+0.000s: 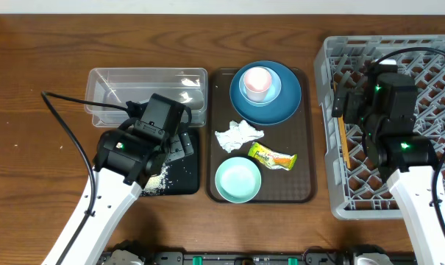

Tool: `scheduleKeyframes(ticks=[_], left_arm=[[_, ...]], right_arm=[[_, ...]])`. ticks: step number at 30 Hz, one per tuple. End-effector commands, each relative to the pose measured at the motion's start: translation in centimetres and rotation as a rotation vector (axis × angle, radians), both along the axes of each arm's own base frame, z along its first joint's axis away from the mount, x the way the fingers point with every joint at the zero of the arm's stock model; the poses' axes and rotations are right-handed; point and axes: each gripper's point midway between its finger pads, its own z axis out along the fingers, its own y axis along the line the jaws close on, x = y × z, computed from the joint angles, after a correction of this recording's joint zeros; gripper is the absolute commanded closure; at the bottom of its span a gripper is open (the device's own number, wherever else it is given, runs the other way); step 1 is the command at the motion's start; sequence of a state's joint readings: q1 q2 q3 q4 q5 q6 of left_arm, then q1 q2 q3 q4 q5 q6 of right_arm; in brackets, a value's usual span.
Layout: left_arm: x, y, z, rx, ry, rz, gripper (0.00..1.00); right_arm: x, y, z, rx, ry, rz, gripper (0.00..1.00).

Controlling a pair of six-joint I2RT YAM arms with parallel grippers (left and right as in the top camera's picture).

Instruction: Sort waste into correct bins and load items into the dishwasher rack

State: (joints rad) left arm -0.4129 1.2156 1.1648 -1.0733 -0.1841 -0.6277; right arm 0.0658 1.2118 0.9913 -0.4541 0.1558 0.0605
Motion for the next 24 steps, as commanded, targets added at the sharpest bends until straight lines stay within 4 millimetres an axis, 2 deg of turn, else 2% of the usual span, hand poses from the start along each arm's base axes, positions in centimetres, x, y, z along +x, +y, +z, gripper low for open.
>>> scheduleKeyframes(ticks=[1,5,7,9,10,13,18,24], left_arm=[[0.4,0.3,0.5,0.009,-0.019,0.007,0.02],[2.6,-0.7,1.7,-0.036,-0.123,0.008,0.02],[2.8,-1.0,1.8,-0.052,-0.129,0.004,0.02],[2.8,-1.9,1.7,-0.101,-0.121,-0.012,0.21],[2.5,-2.9,1.6,-0.153,-0.099,-0.038,0.25],[2.4,-5.4,1.2,-0.25,-0.075,-0.085,0.25],[2.7,-8.4,-0.4,-0.25,-0.043,-0.148,0.28],[3.4,-11.5,-4.2,-0.212,0.035,-0.215,0.28]], right_arm=[[-0.1,0.3,0.2,0.012,0.001,0.0,0.01],[-0.1,0.3,0.2,0.012,0.002,0.001,0.01],[-0.1,0.3,0.2,0.012,0.002,0.001,0.01],[-0.1,0.3,0.2,0.012,0.002,0.001,0.01],[-0.1,0.3,0.2,0.012,0.003,0.001,0.01],[-0.1,0.4,0.2,0.016,0.002,0.005,0.01],[-0.1,0.6,0.1,0.022,0.004,0.013,0.01],[-0.1,0.7,0.1,0.028,0.004,0.021,0.01]])
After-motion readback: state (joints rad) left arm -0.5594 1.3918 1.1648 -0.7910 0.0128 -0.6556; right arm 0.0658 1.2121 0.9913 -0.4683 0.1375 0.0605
